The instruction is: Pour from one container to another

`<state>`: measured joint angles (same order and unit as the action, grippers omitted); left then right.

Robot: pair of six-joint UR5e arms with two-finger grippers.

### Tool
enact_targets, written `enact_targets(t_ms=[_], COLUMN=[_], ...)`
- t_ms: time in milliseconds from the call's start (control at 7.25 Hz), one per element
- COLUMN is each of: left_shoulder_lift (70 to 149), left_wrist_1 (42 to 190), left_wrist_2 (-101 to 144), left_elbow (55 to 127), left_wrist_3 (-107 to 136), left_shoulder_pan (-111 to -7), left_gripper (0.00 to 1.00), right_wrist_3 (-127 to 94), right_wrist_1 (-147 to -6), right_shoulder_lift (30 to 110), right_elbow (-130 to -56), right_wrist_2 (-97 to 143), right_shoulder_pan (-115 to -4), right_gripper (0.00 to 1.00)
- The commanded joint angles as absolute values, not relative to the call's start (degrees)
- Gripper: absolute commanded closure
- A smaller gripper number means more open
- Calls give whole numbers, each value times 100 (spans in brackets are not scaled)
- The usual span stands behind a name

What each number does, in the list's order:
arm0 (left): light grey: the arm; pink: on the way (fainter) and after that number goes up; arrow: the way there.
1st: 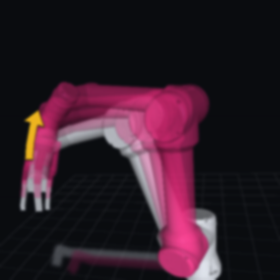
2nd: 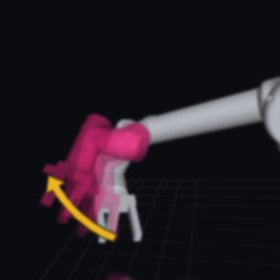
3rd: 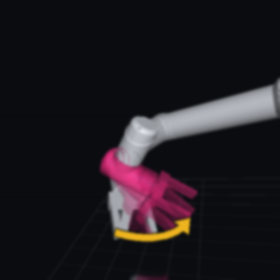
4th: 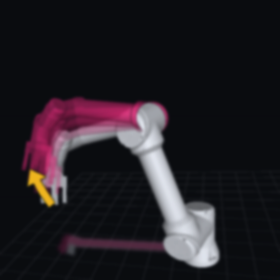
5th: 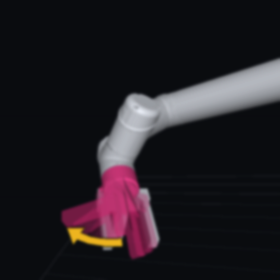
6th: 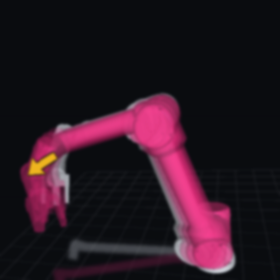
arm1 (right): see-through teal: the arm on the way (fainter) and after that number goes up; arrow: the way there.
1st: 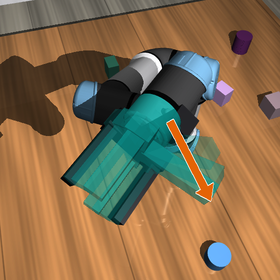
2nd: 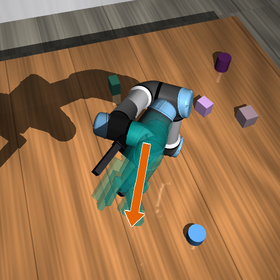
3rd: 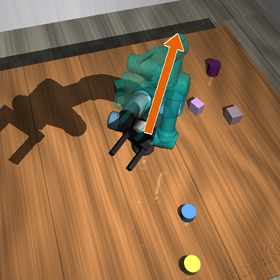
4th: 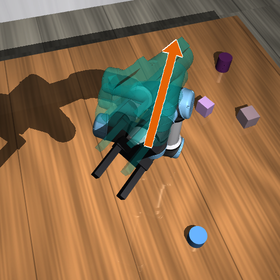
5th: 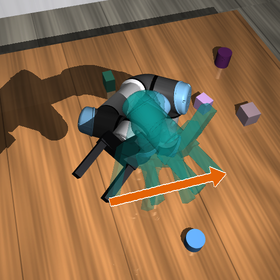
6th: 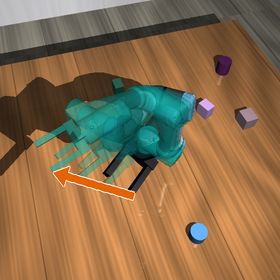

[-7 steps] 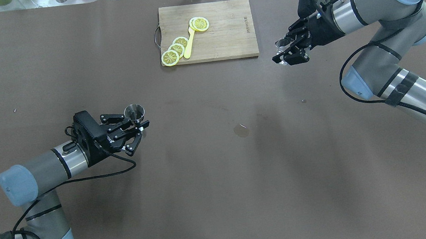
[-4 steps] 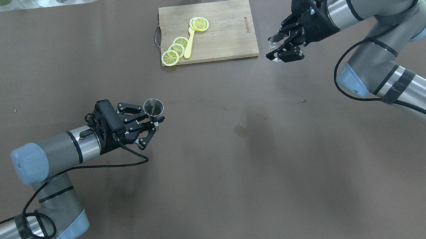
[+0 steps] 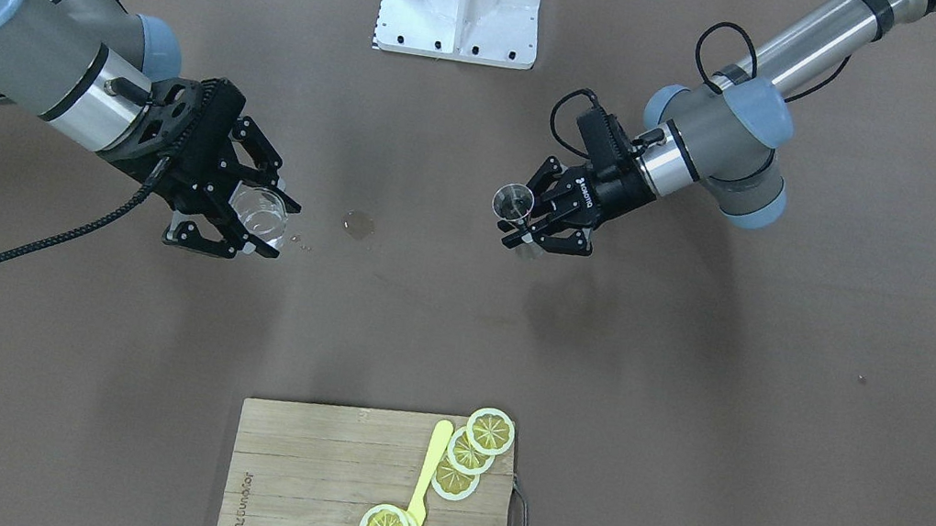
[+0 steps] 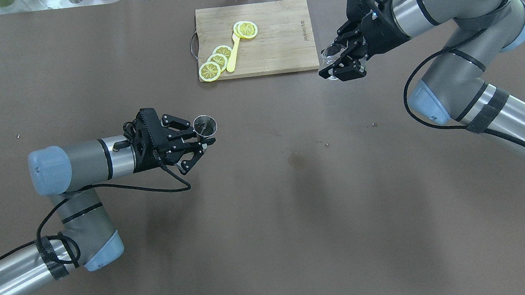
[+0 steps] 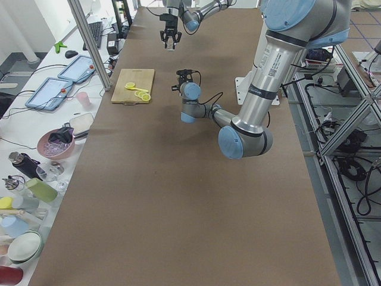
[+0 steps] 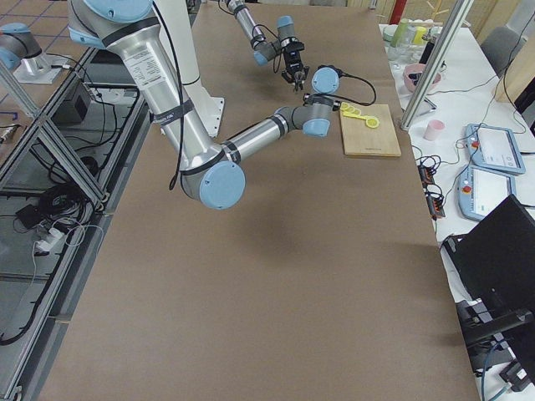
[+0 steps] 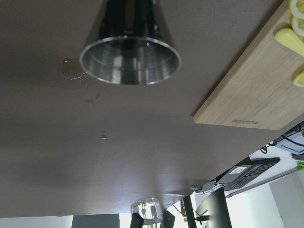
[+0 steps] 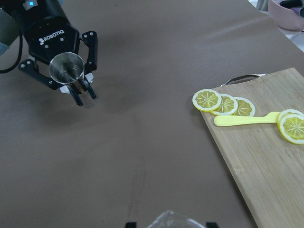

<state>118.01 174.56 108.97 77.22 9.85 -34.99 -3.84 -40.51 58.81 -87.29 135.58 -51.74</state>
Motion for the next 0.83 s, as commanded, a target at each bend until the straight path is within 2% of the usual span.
enact_targets(t_ms=[0,690], left_shoulder_lift=[12223,13181], left_wrist_1=[17203,16840], left_wrist_2=[11685,12314], left_elbow=[7358,6453], left_wrist_3=[636,360], left_shoulder_pan=[-3778,-3876], left_gripper=[100,100], right_wrist_3=[-378,-70], right_wrist_1=[-4733,-5773], right_shoulder_lift=[5766,5573], right_elbow=[-9068,-9580], right_wrist_2=[13579,13387], right_shoulder_pan=[-4959,-4615], right_gripper=[100,100])
